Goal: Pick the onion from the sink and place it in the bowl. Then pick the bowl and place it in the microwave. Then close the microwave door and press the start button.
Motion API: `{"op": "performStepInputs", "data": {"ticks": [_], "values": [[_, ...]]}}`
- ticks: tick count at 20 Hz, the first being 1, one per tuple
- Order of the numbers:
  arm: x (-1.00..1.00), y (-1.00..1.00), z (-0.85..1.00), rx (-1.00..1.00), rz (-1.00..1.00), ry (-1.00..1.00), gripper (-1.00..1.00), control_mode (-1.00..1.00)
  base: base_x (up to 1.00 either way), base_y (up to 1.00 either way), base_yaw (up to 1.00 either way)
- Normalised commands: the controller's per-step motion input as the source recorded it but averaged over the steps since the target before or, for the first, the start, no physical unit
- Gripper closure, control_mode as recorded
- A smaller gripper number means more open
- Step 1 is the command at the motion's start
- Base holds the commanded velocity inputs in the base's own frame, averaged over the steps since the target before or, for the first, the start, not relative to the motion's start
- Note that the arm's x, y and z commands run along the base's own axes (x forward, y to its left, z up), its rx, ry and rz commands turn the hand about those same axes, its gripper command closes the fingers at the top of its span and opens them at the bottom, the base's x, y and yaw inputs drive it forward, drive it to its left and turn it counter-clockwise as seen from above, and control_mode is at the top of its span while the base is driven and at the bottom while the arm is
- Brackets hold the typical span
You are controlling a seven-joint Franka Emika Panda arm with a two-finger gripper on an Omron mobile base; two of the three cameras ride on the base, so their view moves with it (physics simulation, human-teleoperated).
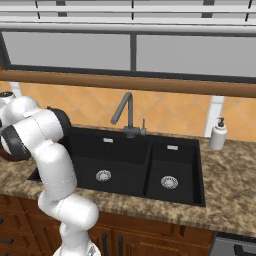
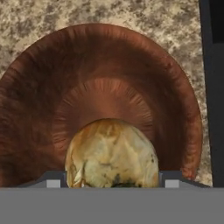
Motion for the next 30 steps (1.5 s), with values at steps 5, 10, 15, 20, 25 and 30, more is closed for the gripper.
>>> {"op": "performStepInputs", "data": {"ticks": [5, 10, 15, 20, 25, 30], "values": [[0.08, 0.51, 0.0, -0.15, -0.05, 0.08, 1.0, -1.0, 0.0, 0.0, 0.0], [0.03, 0.03, -0.13, -0.02, 0.0, 0.08, 1.0, -1.0, 0.0, 0.0, 0.0], [0.07, -0.03, -0.18, 0.0, 0.0, 0.02, 1.0, -1.0, 0.0, 0.0, 0.0], [0.0, -0.23, -0.3, 0.01, 0.02, 0.0, 1.0, -1.0, 0.0, 0.0, 0.0], [0.0, -0.24, -0.33, 0.03, 0.03, 0.0, -1.0, -1.0, 0.0, 0.0, 0.0], [0.0, -0.04, -0.12, 0.03, 0.01, -0.03, -1.0, -1.0, 0.0, 0.0, 0.0]]}}
